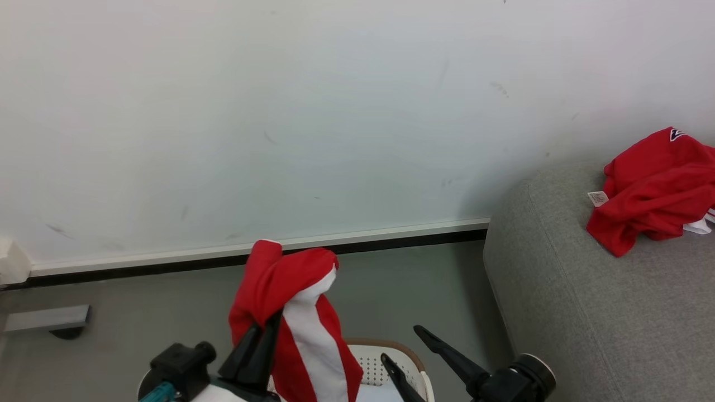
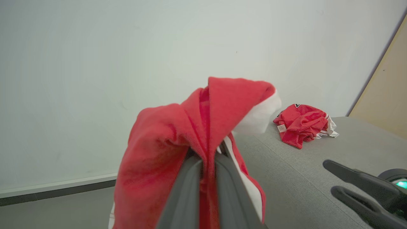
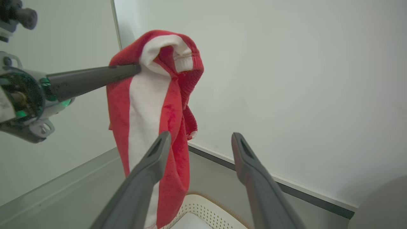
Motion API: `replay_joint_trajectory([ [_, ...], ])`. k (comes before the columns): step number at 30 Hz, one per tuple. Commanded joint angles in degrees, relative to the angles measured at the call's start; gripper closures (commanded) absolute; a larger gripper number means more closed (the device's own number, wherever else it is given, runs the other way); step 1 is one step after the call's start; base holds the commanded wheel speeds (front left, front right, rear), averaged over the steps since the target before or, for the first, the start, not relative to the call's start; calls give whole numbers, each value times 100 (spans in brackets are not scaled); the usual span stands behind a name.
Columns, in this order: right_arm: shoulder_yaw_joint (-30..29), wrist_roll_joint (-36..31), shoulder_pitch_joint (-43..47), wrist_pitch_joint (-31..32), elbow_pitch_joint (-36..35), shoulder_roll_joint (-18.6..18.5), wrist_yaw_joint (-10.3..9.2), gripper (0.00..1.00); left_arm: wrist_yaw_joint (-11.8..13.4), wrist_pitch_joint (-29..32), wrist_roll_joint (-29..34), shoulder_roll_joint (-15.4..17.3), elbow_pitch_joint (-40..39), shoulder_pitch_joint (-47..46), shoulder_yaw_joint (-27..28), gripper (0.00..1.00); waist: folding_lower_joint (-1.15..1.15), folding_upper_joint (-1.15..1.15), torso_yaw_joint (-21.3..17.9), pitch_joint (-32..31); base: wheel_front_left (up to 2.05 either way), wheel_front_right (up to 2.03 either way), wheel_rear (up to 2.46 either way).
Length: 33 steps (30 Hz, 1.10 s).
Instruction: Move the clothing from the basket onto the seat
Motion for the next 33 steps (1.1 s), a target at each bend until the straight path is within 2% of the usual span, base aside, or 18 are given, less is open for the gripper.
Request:
replay_joint_trajectory([
  [1,158,146,-138,1,36,-81,-16,0,-34,26,79,-21,-42,-92,-43,100,0,0,14,-1,0,0,0],
  [6,845,663,-592,1,150,-206,-16,0,-293,164,46,-122,-184,-272,-370,100,0,0,33,16,0,0,0],
  [12,1156,997,-816,2,224,-278,-16,0,-570,288,-119,-176,-246,-356,-585,100,0,0,47,16,0,0,0],
  [19,1239,1264,-885,1,420,-341,-16,0,-823,435,-436,-212,-424,-300,-815,100,0,0,53,7,0,0,0],
  [29,1780,1904,-1095,1,294,-332,-16,0,-979,696,-876,-107,-533,-303,-1121,100,0,0,-2,24,0,0,0],
  [30,1805,1934,-1111,1,292,-336,-16,7,-988,702,-906,-94,-528,-308,-1143,100,0,0,-6,26,0,0,0],
  [31,1835,1969,-1130,1,283,-342,-16,49,-994,724,-915,-79,-516,-310,-1159,100,0,0,-9,27,0,0,0],
  [33,1863,2043,-1181,1,234,-356,-16,100,-1005,737,-942,-61,-494,-315,-1211,100,0,0,-13,31,0,0,0],
])
